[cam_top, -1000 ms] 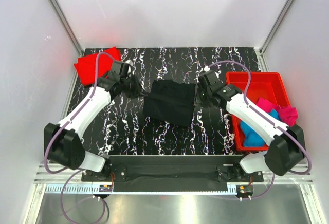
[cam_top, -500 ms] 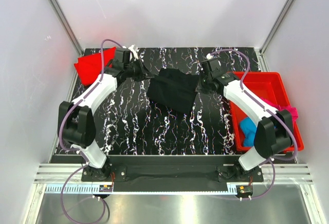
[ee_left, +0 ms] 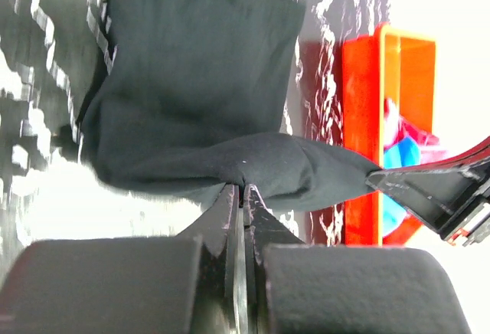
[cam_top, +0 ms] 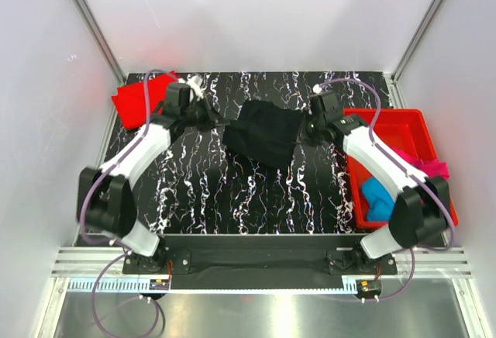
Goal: Fold and stack the t-shirts
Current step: Fold the tshirt
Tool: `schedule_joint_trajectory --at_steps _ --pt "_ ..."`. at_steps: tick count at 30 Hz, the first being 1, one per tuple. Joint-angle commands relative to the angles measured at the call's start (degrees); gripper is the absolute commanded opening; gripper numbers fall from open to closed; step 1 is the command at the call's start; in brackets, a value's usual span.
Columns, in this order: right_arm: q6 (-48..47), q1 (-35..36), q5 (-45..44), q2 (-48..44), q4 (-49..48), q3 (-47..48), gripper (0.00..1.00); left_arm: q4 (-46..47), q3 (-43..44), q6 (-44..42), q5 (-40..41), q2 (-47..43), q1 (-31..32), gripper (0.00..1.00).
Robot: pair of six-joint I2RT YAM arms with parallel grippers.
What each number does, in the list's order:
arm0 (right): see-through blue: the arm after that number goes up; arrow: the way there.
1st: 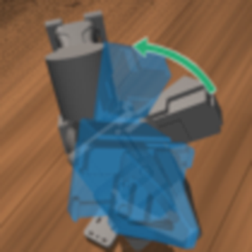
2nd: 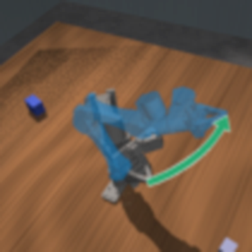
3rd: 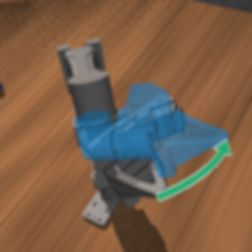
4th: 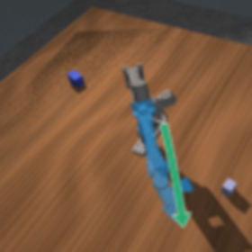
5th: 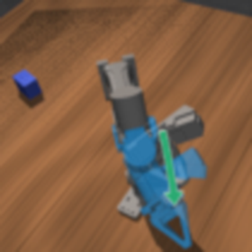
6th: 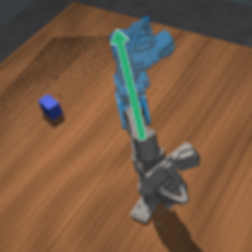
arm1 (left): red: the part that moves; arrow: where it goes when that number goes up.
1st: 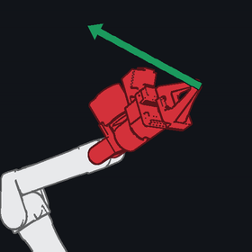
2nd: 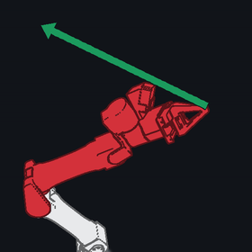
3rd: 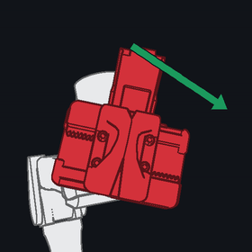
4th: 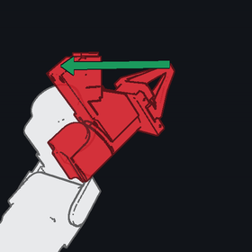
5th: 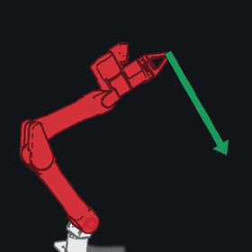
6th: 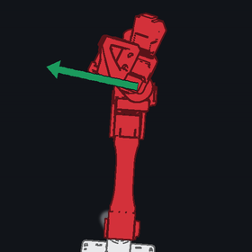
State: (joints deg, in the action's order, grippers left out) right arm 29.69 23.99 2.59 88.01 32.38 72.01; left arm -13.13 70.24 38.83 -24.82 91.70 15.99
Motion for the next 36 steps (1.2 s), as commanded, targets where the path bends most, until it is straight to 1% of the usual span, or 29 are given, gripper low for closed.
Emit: schedule_joint_trajectory --at_steps 1,3,4,7,10,11,13,14,15,18,20,21,24,27,29,30,31,32,34,35,36 --pt "0.89 0.09 4.78 -8.72 1.63 -3.97 0.0 -2.24 -3.78 0.81 2.39 -11.51 0.01 0.0" --pt "0.98 0.18 6.45 -12.75 2.69 -7.21 0.0 -5.4 -5.54 0.55 2.67 -14.95 0.44 0.0" --pt "0.81 0.36 8.64 -14.08 3.04 -8.19 0.0 -6.2 -7.38 0.63 3.28 -18.28 0.8 0.0" --pt "0.63 1.15 12.6 -18.47 4.0 -12.14 0.0 -9.98 -9.67 0.98 5.12 -23.39 2.99 0.0" --pt "1.07 2.02 14.28 -22.96 6.37 -15.92 0.0 -12.71 -13.71 2.03 5.13 -27.17 4.93 0.0" --pt "1.16 2.11 14.81 -24.19 6.73 -17.85 0.0 -13.67 -16.51 2.39 5.22 -28.15 5.97 0.0" --pt "1.85 2.29 15.43 -28.14 8.91 -19.53 0.0 -14.47 -19.33 4.14 6.0 -32.18 7.21 0.0" --pt "2.12 2.47 15.6 -29.55 9.54 -21.45 0.0 -14.65 -22.57 4.76 6.01 -33.76 8.35 0.0" --pt "2.3 2.47 16.21 -32.34 10.24 -22.34 0.0 -15.08 -23.82 5.29 6.1 -36.65 8.79 0.0" --pt "3.35 2.55 18.66 -37.36 12.53 -25.86 0.0 -17.89 -28.21 7.31 6.97 -41.58 10.11 0.0" --pt "4.67 2.82 19.9 -40.0 13.41 -28.13 0.0 -18.69 -30.5 8.98 7.33 -43.7 10.46 0.0" --pt "5.63 3.08 20.87 -40.71 13.32 -28.85 0.0 -17.91 -33.29 9.59 7.07 -45.45 10.55 0.0" --pt "6.43 3.52 20.36 -42.48 12.79 -30.17 0.0 -15.36 -36.74 11.27 5.31 -46.96 10.64 0.0" --pt "6.17 3.52 18.16 -41.25 12.45 -28.68 0.0 -12.72 -37.02 10.39 4.17 -45.39 10.64 0.0" --pt "6.08 3.52 16.84 -39.42 11.3 -27.02 0.0 -12.97 -34.65 9.34 4.51 -44.16 10.64 0.0" --pt "5.73 3.61 14.83 -38.71 11.3 -26.14 0.0 -13.94 -32.99 8.2 6.34 -42.59 10.64 0.0" --pt "5.64 3.61 13.51 -38.18 11.3 -24.3 0.0 -17.34 -29.4 7.84 7.58 -41.7 10.64 0.0" --pt "5.73 3.52 10.27 -37.3 11.47 -23.24 0.0 -18.94 -26.93 7.32 8.98 -39.52 10.56 0.0" --pt "5.64 3.52 7.53 -36.42 11.65 -21.13 0.0 -22.8 -22.27 4.95 12.33 -36.78 10.55 0.0" --pt "5.38 3.52 4.99 -35.11 11.65 -19.03 0.0 -23.61 -17.46 4.16 12.95 -34.16 10.29 0.0" --pt "4.85 3.52 3.84 -34.23 11.83 -17.79 0.0 -24.31 -15.41 2.93 14.17 -32.83 10.2 0.0"
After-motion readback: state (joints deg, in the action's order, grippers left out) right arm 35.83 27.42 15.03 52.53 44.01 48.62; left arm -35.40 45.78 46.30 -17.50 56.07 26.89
